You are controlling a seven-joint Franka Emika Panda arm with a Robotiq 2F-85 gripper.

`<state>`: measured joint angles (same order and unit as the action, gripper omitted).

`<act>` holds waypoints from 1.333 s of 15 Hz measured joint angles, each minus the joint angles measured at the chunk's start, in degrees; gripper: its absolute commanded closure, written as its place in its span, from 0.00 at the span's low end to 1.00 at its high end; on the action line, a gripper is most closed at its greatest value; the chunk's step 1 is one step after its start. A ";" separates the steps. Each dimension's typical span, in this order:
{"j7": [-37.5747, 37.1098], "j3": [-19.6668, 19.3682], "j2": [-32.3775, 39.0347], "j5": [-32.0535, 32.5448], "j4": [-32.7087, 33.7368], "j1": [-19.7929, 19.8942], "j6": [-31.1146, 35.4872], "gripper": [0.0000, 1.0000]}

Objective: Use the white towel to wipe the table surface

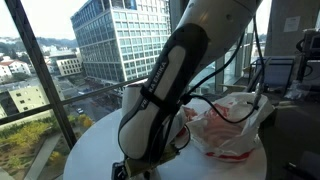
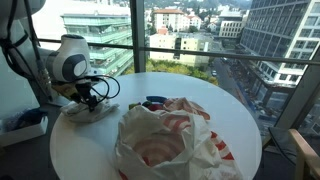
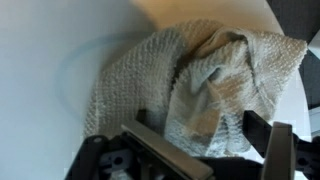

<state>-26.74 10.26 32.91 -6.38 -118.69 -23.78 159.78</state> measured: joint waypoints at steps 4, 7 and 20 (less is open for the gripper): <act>-0.01 -2.33 1.25 0.03 -0.39 -2.41 2.80 0.64; -0.52 -4.60 0.72 0.21 -1.37 -4.67 3.77 0.88; -7.67 -17.59 -1.26 0.31 -3.25 -4.33 3.09 0.94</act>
<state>-34.41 -7.33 31.65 -6.07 -121.94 -28.11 162.87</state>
